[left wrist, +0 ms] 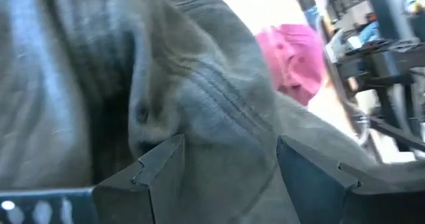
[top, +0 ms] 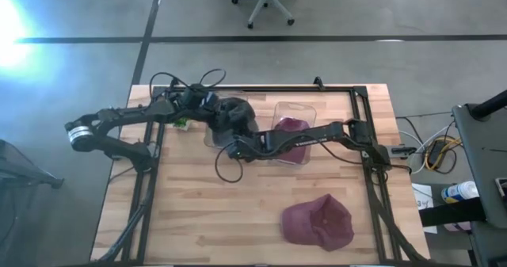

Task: Pick & Place hat
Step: Put the black cap into the left transparent bin

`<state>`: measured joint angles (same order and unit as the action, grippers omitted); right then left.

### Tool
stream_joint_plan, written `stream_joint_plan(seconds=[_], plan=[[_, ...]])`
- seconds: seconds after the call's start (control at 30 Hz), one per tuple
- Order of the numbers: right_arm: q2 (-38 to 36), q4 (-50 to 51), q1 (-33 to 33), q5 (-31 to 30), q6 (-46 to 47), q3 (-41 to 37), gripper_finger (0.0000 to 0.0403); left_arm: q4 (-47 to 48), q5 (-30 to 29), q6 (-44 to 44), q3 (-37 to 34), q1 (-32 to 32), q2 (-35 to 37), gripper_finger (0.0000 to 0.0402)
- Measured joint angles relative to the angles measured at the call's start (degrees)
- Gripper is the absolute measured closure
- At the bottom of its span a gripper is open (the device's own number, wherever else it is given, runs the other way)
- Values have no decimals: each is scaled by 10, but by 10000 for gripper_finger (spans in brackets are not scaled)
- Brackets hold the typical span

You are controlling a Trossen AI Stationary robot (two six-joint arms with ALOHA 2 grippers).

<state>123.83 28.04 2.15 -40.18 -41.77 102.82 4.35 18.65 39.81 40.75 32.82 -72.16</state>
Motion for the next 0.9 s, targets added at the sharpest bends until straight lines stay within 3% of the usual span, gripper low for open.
stream_joint_plan(seconds=[0.3, 0.43, 0.57, 0.67, 0.9], plan=[[0, 8, 14, 4, 42, 65, 282, 46, -44, -22, 0, 0, 0, 170], [-2, 115, 23, 50, 143, 106, 258, 47, -53, -22, 0, 0, 0, 170], [-4, 254, 33, 106, 278, 139, 239, 52, -59, -23, 0, 1, 0, 170], [-16, 324, 37, 113, 417, 145, 232, 55, -63, -24, 0, 1, 0, 170], [-47, 352, -36, 127, 771, 124, 247, 57, -64, -24, 0, 1, 18, 170]])
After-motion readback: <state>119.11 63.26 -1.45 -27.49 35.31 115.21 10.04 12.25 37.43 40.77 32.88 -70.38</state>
